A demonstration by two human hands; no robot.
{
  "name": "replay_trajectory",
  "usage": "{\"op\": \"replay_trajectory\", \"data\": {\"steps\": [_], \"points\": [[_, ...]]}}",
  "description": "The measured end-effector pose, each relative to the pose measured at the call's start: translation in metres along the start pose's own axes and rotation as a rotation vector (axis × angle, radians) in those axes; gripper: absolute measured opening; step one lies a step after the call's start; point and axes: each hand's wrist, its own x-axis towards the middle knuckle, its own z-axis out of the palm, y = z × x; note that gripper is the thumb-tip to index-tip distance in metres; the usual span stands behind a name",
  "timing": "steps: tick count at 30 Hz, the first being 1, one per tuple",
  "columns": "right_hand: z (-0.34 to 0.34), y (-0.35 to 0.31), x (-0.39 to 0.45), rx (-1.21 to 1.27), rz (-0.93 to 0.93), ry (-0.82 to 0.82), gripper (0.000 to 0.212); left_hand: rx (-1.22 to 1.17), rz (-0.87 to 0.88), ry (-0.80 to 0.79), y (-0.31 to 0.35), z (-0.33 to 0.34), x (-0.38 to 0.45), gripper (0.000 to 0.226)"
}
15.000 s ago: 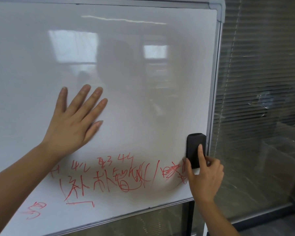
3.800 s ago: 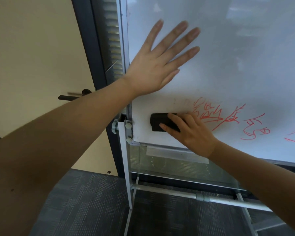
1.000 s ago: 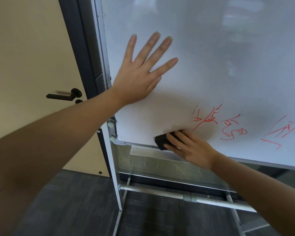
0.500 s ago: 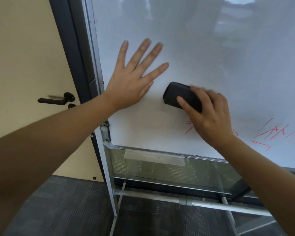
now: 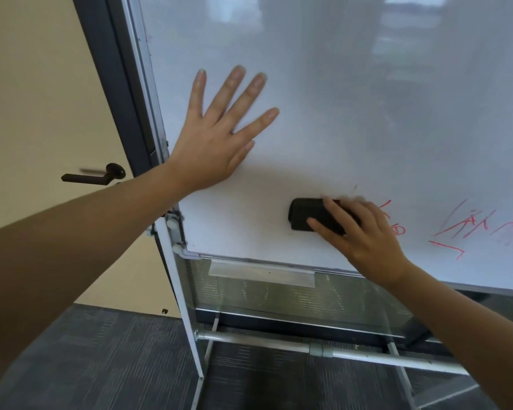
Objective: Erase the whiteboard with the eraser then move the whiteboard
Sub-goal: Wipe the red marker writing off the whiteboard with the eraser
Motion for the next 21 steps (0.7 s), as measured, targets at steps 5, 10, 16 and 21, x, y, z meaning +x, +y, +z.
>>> {"op": "replay_trajectory", "data": {"steps": [5, 10, 16, 21], "points": [[0.005, 0.011, -0.029, -0.029, -0.284, -0.148, 0.046, -0.025, -0.006, -0.024, -0.004, 0.000, -0.002, 0.057], [0.001, 0.027, -0.019, -0.045, -0.426, -0.142, 0.043, -0.040, -0.004, -0.036, -0.004, 0.001, -0.004, 0.053], [-0.012, 0.059, 0.020, -0.010, -0.151, 0.102, 0.040, -0.042, -0.018, -0.038, -0.001, 0.006, -0.005, 0.055], [-0.008, 0.058, 0.015, -0.030, -0.143, 0.114, 0.043, -0.036, -0.030, -0.026, 0.002, 0.008, -0.007, 0.056]]}}
